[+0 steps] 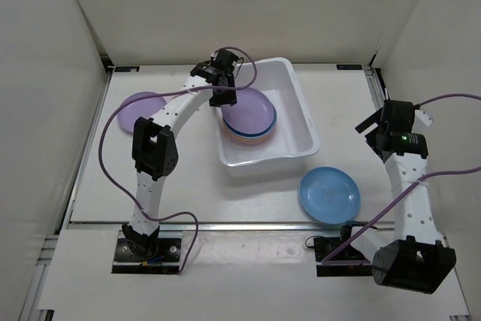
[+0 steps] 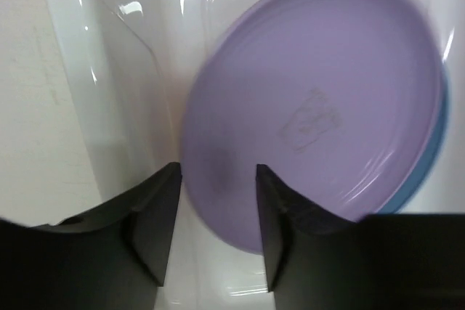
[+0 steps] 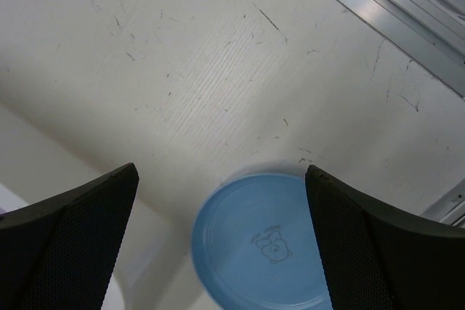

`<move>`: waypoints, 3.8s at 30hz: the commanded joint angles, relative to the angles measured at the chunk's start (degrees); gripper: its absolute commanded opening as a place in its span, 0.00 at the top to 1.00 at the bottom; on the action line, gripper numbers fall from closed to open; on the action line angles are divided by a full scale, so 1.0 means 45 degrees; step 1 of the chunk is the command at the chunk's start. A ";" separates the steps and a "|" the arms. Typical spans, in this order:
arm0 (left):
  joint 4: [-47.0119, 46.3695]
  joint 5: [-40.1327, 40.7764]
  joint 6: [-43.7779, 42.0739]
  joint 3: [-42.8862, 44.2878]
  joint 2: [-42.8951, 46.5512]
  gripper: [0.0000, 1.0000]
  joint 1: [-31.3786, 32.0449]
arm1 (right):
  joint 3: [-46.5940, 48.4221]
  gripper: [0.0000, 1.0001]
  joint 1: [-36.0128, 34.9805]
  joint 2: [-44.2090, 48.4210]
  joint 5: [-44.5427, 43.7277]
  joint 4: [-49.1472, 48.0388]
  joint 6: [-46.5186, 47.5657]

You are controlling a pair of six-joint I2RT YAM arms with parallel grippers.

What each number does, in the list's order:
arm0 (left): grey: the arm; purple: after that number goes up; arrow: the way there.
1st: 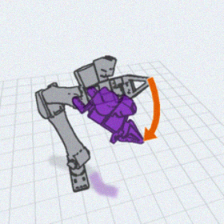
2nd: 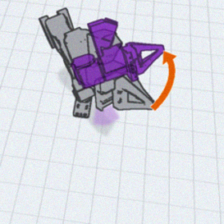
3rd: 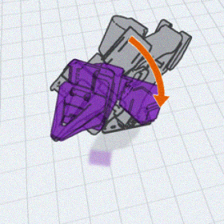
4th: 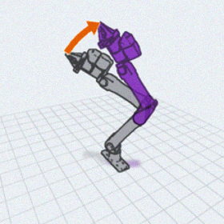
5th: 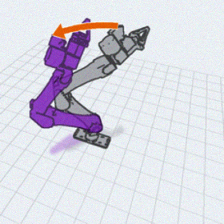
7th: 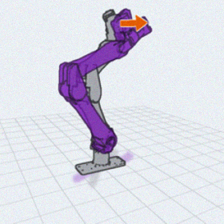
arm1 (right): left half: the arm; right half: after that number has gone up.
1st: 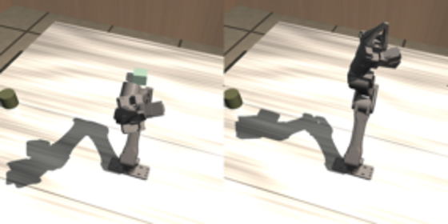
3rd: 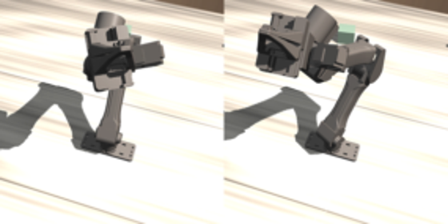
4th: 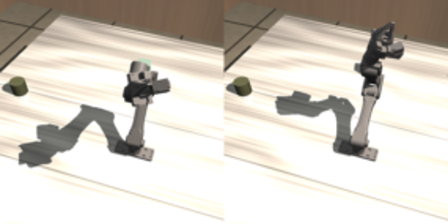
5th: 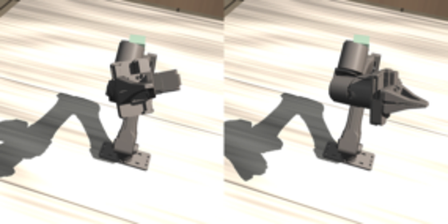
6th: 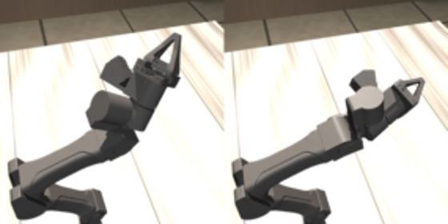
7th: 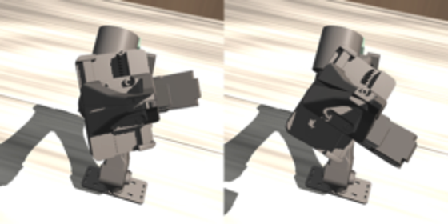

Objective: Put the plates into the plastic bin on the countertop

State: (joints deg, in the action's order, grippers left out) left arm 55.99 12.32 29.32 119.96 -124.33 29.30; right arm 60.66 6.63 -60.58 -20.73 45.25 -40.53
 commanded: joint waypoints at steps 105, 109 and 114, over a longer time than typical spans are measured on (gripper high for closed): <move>-0.0527 0.1834 0.0612 -1.2106 1.0599 0.01 -0.7563 | -0.0515 1.00 0.1671 0.1333 0.0016 -0.0661 0.1761; -0.1462 0.0352 0.0827 -1.2868 1.0150 0.01 -0.8872 | 0.1045 1.00 0.1418 0.0536 0.1947 -0.1675 0.1878; -0.2596 -0.0217 0.0984 -1.3415 0.9721 0.00 -0.9849 | 0.2881 1.00 -0.1774 -0.0989 0.2617 -0.3842 0.2463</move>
State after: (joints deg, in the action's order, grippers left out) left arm 49.36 14.41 32.58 59.99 -80.75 -13.54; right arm 68.01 7.01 -61.71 -12.49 37.10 -31.75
